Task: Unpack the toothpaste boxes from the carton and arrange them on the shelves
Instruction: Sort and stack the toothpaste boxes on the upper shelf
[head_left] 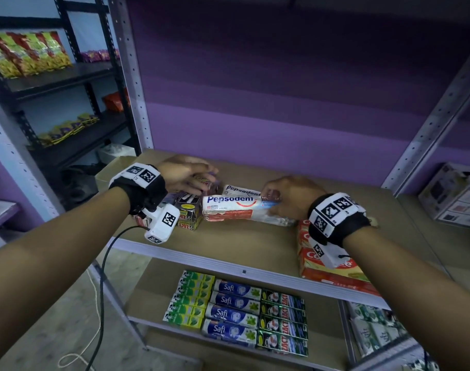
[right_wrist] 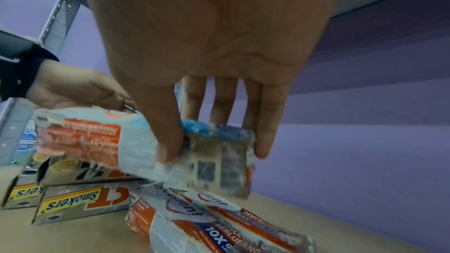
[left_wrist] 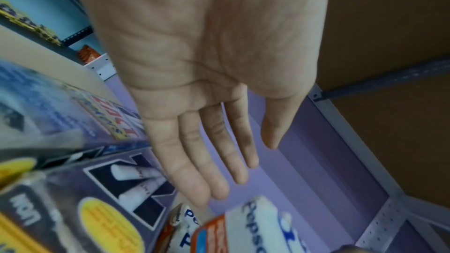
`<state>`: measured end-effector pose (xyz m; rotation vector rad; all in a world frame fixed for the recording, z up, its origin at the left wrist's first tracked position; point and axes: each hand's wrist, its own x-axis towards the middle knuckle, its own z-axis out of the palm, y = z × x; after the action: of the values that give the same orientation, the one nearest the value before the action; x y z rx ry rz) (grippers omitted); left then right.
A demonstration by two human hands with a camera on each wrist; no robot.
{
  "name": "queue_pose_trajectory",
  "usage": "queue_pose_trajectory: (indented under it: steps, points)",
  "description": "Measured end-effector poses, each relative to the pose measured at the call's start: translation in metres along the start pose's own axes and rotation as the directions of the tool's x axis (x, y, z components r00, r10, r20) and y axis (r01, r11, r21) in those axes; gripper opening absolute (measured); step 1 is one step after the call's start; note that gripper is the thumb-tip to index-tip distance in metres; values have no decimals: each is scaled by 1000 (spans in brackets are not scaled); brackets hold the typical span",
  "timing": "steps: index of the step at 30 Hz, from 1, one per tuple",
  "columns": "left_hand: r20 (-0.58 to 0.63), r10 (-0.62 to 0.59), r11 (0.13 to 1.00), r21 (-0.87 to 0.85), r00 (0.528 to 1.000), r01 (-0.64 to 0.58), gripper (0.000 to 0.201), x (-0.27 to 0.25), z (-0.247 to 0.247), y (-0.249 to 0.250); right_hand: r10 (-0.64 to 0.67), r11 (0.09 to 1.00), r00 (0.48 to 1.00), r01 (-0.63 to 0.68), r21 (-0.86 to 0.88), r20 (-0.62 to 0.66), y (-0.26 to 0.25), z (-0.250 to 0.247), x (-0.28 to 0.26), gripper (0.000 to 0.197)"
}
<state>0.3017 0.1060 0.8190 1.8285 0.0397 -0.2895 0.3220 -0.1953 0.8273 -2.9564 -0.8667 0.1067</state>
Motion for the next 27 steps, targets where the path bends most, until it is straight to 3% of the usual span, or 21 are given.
queue_pose_trajectory:
  steps: [4,9,15,22,27]
  points:
    - [-29,27,993,118,999,-23,24,3,6,-2,11,996,994,-1,-91,110,1,15,-3,37]
    - [-26,30,984,179,999,-24,23,6,10,-5,80,986,987,-57,-157,142,-2,31,-1,40]
    - [-18,56,983,178,998,-52,22,8,8,-8,139,987,974,-123,-101,179,-7,42,0,40]
    - [-93,98,979,189,991,-79,21,6,-3,-11,206,975,955,-182,-126,215,-8,42,6,76]
    - [-145,159,975,181,977,-132,16,-3,-19,-17,188,980,948,-165,-109,255,-9,35,16,72]
